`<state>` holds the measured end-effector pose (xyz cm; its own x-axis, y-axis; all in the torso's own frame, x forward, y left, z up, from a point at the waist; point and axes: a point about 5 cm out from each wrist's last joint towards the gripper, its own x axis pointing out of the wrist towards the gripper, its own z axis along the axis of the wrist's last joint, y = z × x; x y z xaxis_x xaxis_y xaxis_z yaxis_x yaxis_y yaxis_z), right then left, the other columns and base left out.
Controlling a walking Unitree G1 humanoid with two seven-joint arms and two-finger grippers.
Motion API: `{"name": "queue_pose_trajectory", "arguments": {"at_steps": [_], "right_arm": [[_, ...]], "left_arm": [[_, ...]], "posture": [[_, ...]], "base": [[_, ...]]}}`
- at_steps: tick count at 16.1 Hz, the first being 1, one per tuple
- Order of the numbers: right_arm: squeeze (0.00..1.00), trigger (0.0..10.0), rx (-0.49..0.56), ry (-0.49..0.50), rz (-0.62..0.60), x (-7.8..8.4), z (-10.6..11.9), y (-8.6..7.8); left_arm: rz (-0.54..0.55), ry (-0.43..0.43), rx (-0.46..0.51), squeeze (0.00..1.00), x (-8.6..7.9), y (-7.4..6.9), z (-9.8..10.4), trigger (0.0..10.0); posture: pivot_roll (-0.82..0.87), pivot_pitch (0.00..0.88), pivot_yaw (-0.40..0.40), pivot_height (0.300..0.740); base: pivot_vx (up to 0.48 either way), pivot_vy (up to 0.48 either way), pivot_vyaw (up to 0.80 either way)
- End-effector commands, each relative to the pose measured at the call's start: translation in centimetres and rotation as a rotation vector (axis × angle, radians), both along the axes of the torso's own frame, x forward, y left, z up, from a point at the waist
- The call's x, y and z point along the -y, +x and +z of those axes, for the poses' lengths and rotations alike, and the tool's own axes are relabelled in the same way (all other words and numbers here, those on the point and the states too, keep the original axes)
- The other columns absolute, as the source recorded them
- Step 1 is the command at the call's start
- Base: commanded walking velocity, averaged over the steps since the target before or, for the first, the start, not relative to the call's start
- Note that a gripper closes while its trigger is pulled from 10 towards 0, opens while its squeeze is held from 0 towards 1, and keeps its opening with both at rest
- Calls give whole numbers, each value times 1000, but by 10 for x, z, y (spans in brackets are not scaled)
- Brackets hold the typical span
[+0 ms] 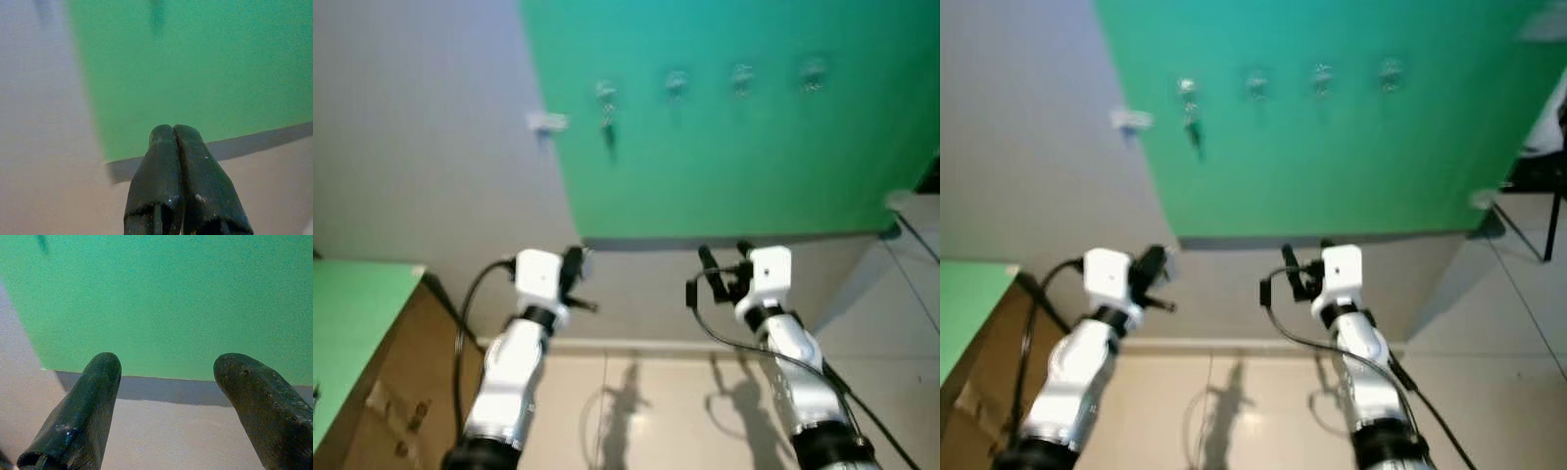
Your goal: Hang keys on a hook
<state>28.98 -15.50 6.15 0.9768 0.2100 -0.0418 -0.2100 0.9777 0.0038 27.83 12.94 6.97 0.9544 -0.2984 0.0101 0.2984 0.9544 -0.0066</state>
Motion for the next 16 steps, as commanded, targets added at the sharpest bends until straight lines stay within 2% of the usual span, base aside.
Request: {"name": "queue_pose_trajectory", "arguments": {"at_steps": [1, 3, 10, 12, 14, 16], "right_arm": [[0, 10000, -2, 11, -2, -2, -1, 0], [0, 10000, -3, 12, -7, -2, -2, -1], [0, 10000, -4, 4, -10, -1, -3, -3], [0, 10000, -6, 4, -8, -1, -3, -3], [0, 10000, -8, 2, -7, 0, -4, -4], [0, 10000, -1, 9, -12, 0, -3, -3]], "left_arm": [[-6, 30, 18, 0, -4, 2, 3, 0], [-32, 55, 20, 0, -2, 3, 3, 0], [-36, 52, 28, 0, -4, 10, 7, 0], [-4, 58, 21, 0, -10, 13, 7, 0], [-16, 86, 24, 0, -11, 15, 7, 0], [-16, 79, 42, 0, -10, 15, 11, 0]], "posture": [[-245, 0, 119, 740], [-251, 0, 124, 740], [-260, 0, 128, 740], [-258, 0, 126, 740], [-257, 0, 126, 740], [-253, 0, 127, 740]], "base": [[0, 0, 0], [0, -456, 0], [0, -456, 0], [0, 0, 0], [0, 0, 0], [182, 120, 0]]}}
